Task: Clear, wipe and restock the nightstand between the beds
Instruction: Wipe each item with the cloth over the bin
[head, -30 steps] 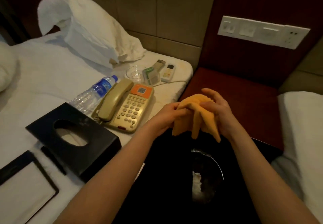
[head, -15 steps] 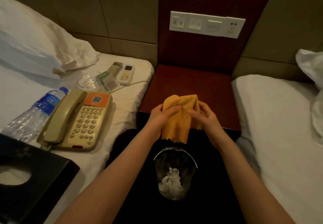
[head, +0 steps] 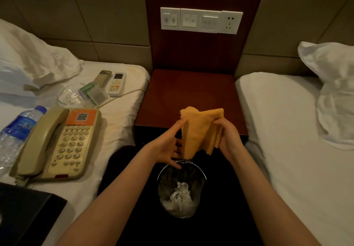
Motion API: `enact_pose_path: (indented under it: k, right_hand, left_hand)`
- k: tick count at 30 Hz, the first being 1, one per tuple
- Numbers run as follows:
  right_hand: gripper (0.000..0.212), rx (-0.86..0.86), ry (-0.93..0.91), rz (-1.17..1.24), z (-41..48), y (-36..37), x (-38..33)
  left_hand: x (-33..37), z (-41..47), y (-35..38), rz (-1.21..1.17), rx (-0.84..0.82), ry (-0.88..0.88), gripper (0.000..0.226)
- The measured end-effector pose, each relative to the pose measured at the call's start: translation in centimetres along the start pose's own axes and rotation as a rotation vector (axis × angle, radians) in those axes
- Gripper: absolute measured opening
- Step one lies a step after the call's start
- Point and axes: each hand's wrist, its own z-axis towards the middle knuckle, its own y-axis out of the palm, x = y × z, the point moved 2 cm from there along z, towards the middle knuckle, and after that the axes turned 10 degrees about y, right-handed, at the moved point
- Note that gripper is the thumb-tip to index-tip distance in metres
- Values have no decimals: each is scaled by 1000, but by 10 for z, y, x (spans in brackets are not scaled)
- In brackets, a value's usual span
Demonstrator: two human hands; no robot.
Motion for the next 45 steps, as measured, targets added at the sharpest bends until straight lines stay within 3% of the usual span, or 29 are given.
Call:
enact_pose_path:
  k: [3,8,12,17,20,22,25,28,30,32,34,37,42,45]
  right_hand:
    - [27,-9,7,10,-1,0,1]
    - [14,60,-3,-152,3,-3,-3]
    - [19,82,-36,-226,4,-7,-5]
    - [29,229,25,-78,6,-16,5]
    - [13,114,99,-53,4,-17,8]
    - [28,84,181,-38,5,-18,8]
    - [52,16,448,133,6,-18,14]
    - [47,-111,570,292,2,-15,18]
    - [30,-100,506,217,3,-12,16]
    - [30,23,369,104,7,-12,12]
    - [34,121,261,16,12,-15,8]
    - [33,120,232,-66,12,-19,3]
    - [11,89,216,-193,10,-23,-3]
    - [9,115,202,-267,7,-28,-9]
  left_hand:
    - [-2,4,4,41,-13,75,97]
    - [13,2,8,-23,106,360,38]
    - [20,4,12,160,240,461,6]
    - [27,8,14,55,324,551,28]
    - [30,8,16,46,302,588,40]
    - [32,9,18,-48,229,605,41]
    - [34,6,21,-117,160,605,20]
    - [36,6,25,-82,210,576,24]
    - [36,10,22,74,344,538,52]
    - [34,14,18,191,448,518,63]
    - [29,17,15,263,485,509,52]
    - [26,23,14,345,439,390,23]
    - [29,27,19,294,354,223,50]
    - [33,25,23,141,275,168,33]
